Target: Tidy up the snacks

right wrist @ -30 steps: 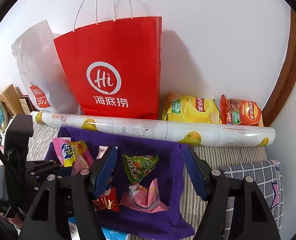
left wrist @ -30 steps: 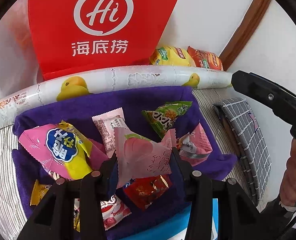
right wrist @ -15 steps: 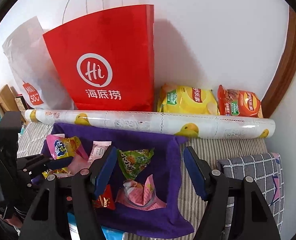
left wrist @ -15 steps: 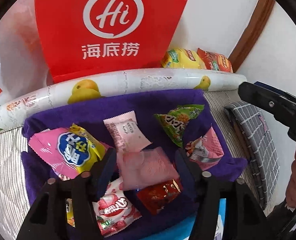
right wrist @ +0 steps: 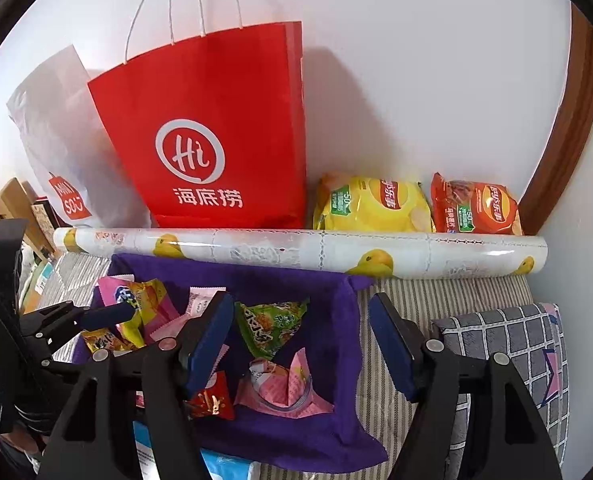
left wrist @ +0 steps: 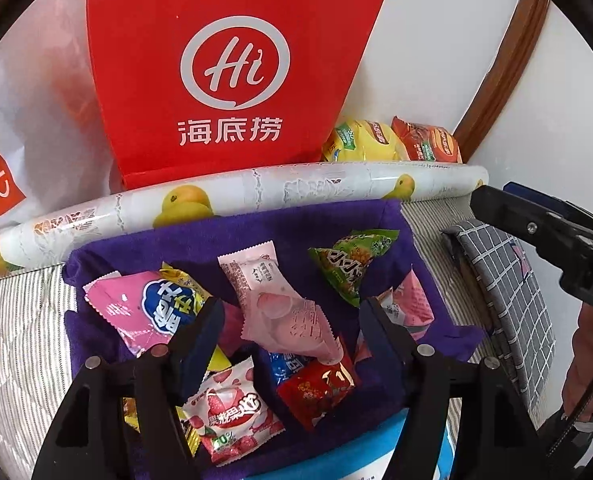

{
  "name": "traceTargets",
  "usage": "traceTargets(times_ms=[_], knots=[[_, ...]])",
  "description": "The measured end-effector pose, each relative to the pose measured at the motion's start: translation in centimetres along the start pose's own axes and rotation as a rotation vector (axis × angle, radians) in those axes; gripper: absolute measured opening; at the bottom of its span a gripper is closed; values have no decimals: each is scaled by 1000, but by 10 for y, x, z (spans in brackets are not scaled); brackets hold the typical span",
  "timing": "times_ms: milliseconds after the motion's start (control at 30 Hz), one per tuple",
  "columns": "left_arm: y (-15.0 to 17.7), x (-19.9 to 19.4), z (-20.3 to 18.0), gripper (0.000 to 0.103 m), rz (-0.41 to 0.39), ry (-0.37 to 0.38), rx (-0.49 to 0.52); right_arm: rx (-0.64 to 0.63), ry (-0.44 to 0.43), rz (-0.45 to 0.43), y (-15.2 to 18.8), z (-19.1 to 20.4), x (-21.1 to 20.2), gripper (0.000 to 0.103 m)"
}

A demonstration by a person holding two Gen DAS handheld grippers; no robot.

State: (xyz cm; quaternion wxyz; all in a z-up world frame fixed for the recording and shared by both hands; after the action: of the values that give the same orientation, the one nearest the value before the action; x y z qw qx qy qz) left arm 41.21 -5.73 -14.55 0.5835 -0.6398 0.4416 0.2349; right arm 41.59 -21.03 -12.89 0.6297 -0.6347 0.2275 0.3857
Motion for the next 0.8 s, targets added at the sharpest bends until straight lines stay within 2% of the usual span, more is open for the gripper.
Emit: traceTargets(times_ms=[167, 233, 533, 667, 800], knots=[[-3, -12, 2, 69, -13, -11, -3, 1, 9, -3, 1, 4, -9, 75], [-4, -17, 5, 77, -22, -12, -8, 7, 15, 4, 7, 3, -11, 77], [-7, -52, 7, 86, -69, -65, -8, 87, 9, 61, 38, -5, -33, 78], [4, -80, 8, 91, -95, -80, -18, 111, 26, 69, 56, -5, -52, 78], [22, -105, 9, 92, -111, -102, -21, 137, 26, 49, 69, 0, -74, 84]])
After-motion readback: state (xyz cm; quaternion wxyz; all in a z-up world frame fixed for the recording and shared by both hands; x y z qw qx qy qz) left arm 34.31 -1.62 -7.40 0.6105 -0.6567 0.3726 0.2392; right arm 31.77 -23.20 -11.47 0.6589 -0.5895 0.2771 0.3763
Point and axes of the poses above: each gripper's, at about its wrist camera, not at the fingertips, and x roughly the way its jaws point, z to its left, y to its underside, the point moved 6 cm from there along x, roughly the way its jaws point
